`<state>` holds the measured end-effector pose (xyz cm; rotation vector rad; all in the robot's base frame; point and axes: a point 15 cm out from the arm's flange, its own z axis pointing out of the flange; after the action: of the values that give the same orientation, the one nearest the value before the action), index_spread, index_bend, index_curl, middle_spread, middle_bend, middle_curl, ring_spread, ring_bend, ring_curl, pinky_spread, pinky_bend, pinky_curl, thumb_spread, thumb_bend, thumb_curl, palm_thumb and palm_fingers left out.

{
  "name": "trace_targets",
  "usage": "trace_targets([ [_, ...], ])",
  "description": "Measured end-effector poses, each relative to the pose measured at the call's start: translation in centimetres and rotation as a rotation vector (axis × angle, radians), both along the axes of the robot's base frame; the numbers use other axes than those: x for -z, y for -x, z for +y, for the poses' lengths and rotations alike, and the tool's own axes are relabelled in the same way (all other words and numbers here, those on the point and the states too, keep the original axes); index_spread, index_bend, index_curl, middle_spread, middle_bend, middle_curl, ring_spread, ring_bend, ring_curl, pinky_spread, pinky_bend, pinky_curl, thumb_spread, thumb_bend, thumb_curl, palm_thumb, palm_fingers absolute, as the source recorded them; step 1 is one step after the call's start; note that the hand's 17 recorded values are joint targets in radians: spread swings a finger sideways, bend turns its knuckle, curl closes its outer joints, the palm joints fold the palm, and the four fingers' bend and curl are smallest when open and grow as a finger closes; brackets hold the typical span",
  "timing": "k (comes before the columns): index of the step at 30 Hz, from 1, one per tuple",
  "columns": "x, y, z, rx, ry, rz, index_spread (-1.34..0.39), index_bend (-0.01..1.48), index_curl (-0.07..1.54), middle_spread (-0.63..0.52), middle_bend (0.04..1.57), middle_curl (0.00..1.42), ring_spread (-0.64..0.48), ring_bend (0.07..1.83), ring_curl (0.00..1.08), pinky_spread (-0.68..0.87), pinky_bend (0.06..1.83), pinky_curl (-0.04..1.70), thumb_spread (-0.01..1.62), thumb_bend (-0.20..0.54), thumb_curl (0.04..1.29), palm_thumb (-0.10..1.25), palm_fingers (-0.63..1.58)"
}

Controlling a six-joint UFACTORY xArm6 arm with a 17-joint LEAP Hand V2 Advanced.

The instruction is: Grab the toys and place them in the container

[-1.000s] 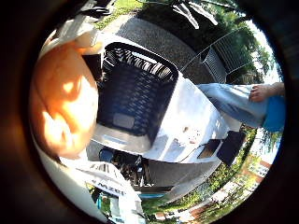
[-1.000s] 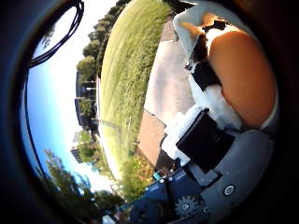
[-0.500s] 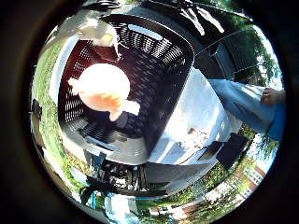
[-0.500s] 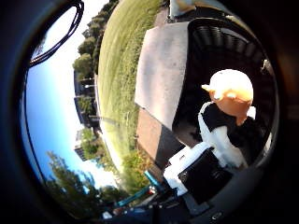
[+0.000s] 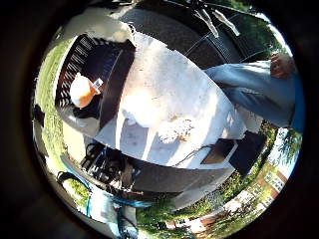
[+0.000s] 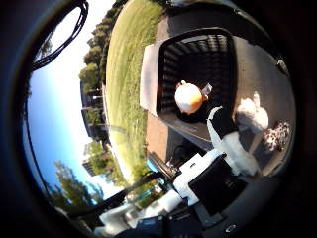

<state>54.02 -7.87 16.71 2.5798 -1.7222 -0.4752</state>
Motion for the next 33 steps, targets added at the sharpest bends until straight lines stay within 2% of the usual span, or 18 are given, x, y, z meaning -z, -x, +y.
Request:
trace_targets([
  [4, 1.3, 1.6, -8.9, 0.036, 0.129, 0.025, -0.39, 0.17, 0.38, 0.04, 0.17, 0.33, 0.26, 0.47, 0.3, 0.48, 0.73, 0.37, 1.1, -0.029, 0.5, 0.77, 0.04],
  [8, 6.0, 3.3, -13.5, 0.072, 0.162, 0.082, -0.38, 0.18, 0.36, 0.04, 0.17, 0.33, 0.26, 0.45, 0.3, 0.48, 0.72, 0.35, 1.1, -0.027, 0.49, 0.77, 0.04],
  [15, 14.5, 4.4, -15.8, 0.046, 0.209, 0.142, -0.36, 0.18, 0.34, 0.04, 0.17, 0.32, 0.25, 0.42, 0.3, 0.46, 0.65, 0.31, 1.1, -0.022, 0.49, 0.79, 0.04],
  [19, 18.2, 4.3, -16.3, 0.039, 0.236, 0.137, -0.35, 0.18, 0.33, 0.04, 0.16, 0.31, 0.25, 0.41, 0.3, 0.45, 0.63, 0.3, 1.1, -0.025, 0.48, 0.8, 0.04],
  [28, 22.8, 5.5, -19.6, -0.039, 0.461, 0.192, -0.33, 0.18, 0.32, 0.03, 0.17, 0.3, 0.24, 0.37, 0.3, 0.44, 0.61, 0.27, 1.09, -0.028, 0.47, 0.79, 0.05],
  [33, 24.4, 6.2, -19.1, -0.053, 0.46, 0.214, -0.27, 0.23, 0.33, 0.02, 0.19, 0.32, 0.24, 0.36, 0.3, 0.44, 0.55, 0.24, 1.09, -0.027, 0.47, 0.8, 0.19],
])
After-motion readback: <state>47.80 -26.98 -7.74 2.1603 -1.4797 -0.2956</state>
